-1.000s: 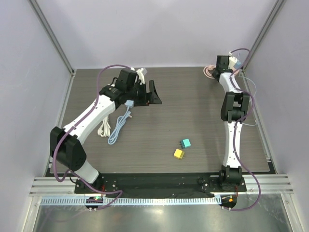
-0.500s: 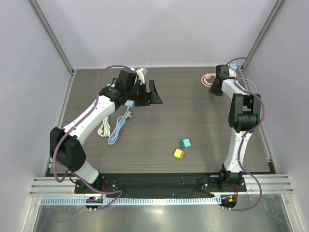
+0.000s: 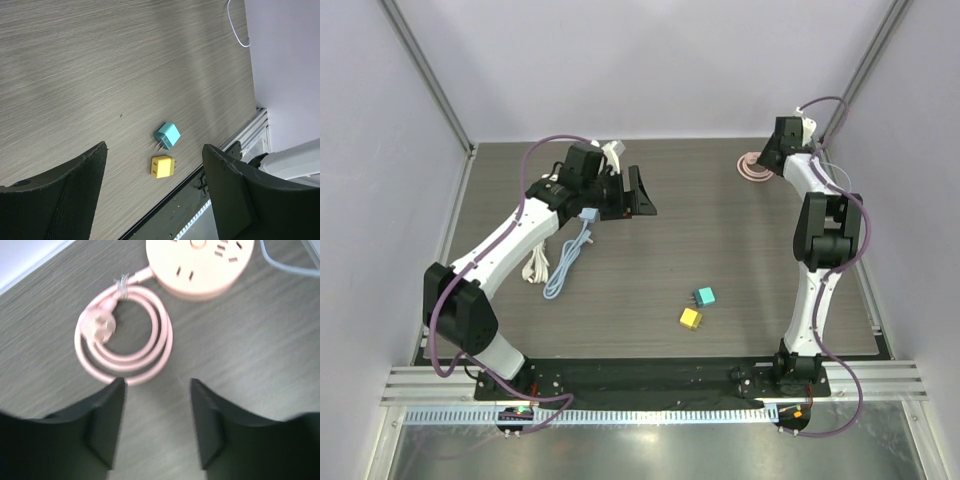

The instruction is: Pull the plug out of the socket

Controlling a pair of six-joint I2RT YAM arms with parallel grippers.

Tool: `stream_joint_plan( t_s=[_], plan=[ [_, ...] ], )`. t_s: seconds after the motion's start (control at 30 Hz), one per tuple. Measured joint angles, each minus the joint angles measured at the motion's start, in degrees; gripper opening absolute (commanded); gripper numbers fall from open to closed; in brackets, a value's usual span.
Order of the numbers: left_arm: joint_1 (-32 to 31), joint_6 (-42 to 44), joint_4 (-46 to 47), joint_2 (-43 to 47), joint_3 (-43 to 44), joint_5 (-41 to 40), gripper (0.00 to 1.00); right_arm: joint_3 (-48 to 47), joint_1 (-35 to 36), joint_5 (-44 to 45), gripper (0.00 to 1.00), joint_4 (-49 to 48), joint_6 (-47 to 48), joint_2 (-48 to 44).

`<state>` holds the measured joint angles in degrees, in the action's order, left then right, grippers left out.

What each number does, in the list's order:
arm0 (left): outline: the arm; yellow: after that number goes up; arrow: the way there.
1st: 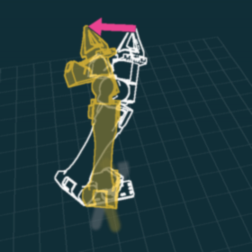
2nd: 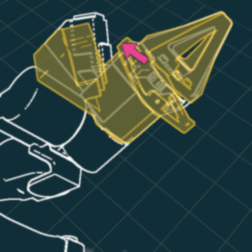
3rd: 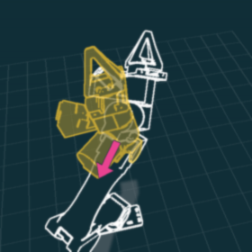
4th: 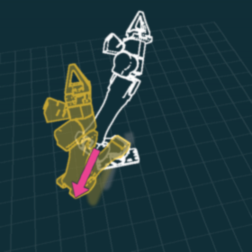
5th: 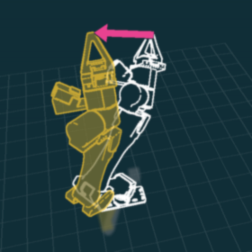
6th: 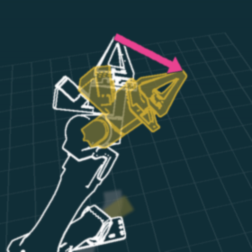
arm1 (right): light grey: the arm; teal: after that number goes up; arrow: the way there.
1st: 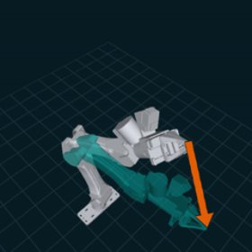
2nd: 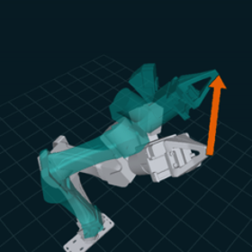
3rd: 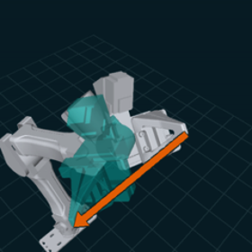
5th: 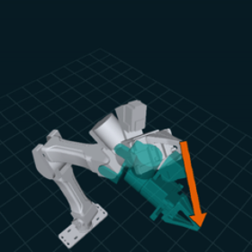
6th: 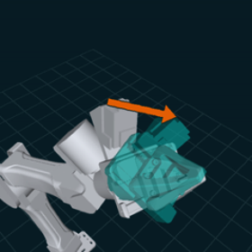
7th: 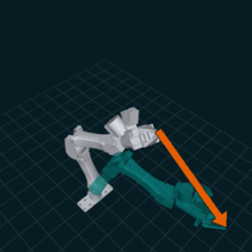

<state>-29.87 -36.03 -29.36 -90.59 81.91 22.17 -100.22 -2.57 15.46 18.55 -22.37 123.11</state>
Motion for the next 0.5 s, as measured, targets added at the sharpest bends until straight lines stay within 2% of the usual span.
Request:
stream_joint_plan(
  t_s=[0.27,0.43,0.5],
  plan=[
    [-0.04,0.0,0.02,0.0,-0.26,0.17,0.76,-11.41,-0.5,0.94,0.56,0.94,2.21,12.96],
    [-0.07,0.0,0.02,0.0,-0.28,0.26,0.76,-13.16,-0.5,1.16,0.55,2.54,2.73,14.95],
    [-0.07,0.0,0.02,0.0,-0.28,0.42,0.76,-13.4,-0.5,1.14,0.52,2.91,2.8,14.97]
  ],
)
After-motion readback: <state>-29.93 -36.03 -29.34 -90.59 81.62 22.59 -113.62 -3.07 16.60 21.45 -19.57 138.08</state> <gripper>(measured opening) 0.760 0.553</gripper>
